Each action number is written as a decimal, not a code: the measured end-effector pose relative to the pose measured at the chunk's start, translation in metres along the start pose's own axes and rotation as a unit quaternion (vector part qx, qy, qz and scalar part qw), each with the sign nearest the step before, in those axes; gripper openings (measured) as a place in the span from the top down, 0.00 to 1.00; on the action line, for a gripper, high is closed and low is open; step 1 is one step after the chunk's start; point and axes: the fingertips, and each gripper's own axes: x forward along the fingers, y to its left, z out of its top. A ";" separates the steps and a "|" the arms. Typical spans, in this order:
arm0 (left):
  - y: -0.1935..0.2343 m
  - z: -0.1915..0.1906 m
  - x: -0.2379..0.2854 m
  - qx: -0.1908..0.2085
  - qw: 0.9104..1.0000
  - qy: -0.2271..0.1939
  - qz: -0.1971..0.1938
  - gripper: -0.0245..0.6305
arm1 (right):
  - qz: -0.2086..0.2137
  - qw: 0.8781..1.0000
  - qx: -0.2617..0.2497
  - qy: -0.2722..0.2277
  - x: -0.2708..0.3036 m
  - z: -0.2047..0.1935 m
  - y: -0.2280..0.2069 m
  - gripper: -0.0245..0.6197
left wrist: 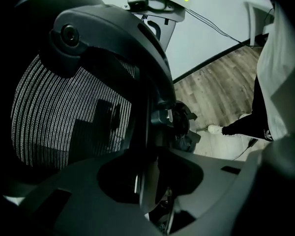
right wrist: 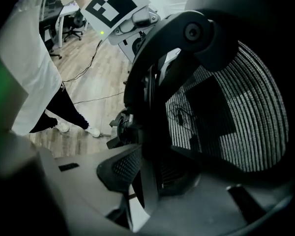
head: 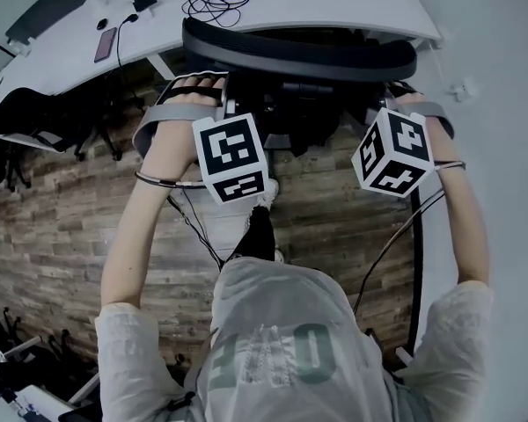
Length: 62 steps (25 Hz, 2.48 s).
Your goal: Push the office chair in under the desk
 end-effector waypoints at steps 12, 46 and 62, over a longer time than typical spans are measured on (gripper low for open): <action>0.085 0.000 0.085 -0.002 0.999 -0.023 -0.031 0.78 | 0.000 1.000 0.012 0.009 0.071 -0.023 -0.097 0.80; 0.176 0.017 0.183 -0.047 0.998 0.048 0.012 0.76 | -0.037 0.994 -0.027 -0.104 0.155 -0.068 -0.218 0.79; 0.237 0.038 0.071 -0.409 0.861 -0.236 0.192 0.87 | -0.145 0.923 0.228 -0.275 0.042 -0.020 -0.260 0.87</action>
